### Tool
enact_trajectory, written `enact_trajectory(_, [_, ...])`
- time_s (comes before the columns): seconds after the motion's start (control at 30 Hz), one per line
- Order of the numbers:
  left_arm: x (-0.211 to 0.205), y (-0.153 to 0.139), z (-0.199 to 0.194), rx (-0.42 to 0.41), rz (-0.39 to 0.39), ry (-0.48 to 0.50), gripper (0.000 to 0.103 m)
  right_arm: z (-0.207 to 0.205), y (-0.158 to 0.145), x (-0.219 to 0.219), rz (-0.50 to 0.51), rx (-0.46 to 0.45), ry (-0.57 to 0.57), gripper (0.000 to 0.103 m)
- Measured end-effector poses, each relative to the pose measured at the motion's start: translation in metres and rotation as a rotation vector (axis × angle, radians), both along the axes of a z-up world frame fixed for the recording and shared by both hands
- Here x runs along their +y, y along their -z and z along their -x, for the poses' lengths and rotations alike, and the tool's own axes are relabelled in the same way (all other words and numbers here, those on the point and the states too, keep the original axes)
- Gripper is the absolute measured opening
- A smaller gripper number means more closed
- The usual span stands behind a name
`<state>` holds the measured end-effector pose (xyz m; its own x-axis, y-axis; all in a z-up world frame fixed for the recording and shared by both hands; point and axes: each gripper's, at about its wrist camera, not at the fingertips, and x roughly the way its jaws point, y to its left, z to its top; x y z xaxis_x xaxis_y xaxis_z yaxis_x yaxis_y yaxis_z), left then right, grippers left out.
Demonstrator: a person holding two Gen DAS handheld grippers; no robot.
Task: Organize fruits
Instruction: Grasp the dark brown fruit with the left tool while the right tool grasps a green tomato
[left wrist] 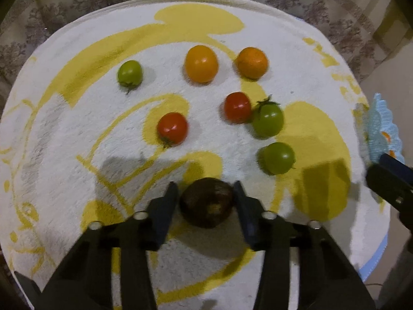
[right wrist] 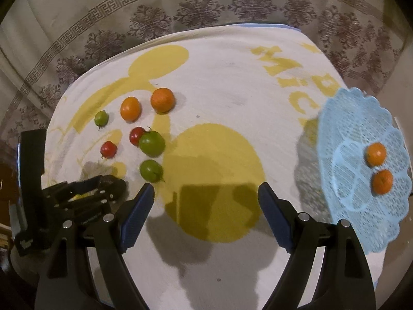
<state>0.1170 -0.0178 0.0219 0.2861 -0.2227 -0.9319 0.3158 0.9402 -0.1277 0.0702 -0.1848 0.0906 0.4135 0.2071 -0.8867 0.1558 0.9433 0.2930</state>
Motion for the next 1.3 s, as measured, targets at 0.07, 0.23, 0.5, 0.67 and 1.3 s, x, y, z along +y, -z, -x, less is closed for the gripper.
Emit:
enact_trajectory(0.07, [0.003,-0.002,0.001,-0.009,0.001,0.0,0.042,-0.009,0.0,0.009,-0.008,-0.001,-0.025,0.084])
enact_trajectory(0.23, [0.017,-0.008,-0.003,-0.012,0.013,-0.032,0.042,-0.027,0.005,0.031,-0.023,0.001,-0.09,0.084])
enact_trajectory(0.5, [0.038,-0.021,-0.005,-0.028,0.014,-0.074,0.042,-0.045,0.025,0.057,-0.017,0.02,-0.169,0.075])
enact_trajectory(0.67, [0.039,-0.02,-0.006,-0.031,0.001,-0.096,0.042,-0.054,0.04,0.065,-0.011,0.047,-0.197,0.059])
enact_trajectory(1.3, [0.048,-0.021,-0.003,-0.033,-0.022,-0.127,0.042,-0.056,0.048,0.072,-0.012,0.06,-0.211,0.029])
